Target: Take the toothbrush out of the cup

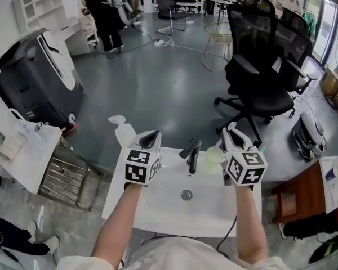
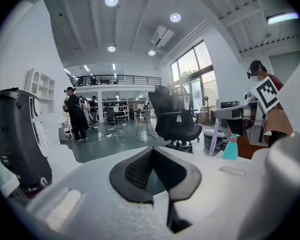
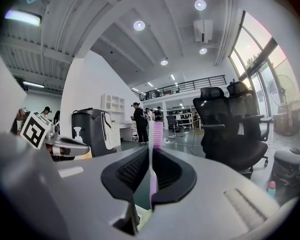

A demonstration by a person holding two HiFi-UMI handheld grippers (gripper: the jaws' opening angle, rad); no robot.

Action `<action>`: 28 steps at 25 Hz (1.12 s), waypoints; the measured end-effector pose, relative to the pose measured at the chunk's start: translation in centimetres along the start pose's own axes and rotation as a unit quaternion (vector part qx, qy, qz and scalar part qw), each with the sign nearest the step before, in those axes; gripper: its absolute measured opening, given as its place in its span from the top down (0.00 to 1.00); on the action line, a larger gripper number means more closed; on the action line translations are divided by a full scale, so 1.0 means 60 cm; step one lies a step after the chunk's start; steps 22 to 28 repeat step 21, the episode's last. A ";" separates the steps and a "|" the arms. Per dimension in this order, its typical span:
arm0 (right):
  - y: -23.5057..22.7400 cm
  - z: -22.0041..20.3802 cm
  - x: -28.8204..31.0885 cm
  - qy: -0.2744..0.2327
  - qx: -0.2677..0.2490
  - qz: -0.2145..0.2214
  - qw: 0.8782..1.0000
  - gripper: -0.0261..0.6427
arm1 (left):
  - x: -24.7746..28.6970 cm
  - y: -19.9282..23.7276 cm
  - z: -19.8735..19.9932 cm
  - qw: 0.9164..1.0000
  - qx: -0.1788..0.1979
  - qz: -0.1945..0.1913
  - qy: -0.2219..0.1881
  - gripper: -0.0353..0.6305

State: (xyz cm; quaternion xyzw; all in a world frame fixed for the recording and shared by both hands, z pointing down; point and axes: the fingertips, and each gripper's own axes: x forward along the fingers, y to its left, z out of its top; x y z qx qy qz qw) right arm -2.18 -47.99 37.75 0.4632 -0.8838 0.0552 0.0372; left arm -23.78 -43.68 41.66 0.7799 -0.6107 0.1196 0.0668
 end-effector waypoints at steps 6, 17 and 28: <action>0.008 0.005 0.000 -0.003 -0.006 0.004 1.000 0.93 | -0.005 0.006 -0.005 1.000 -0.003 0.003 0.001 0.94; 0.010 0.008 -0.002 -0.005 -0.010 0.003 1.000 0.93 | -0.006 0.006 -0.004 1.000 -0.003 0.001 -0.002 0.94; 0.010 0.013 -0.005 -0.006 -0.009 0.002 1.000 0.93 | -0.008 0.004 0.000 1.000 -0.003 0.000 -0.002 0.94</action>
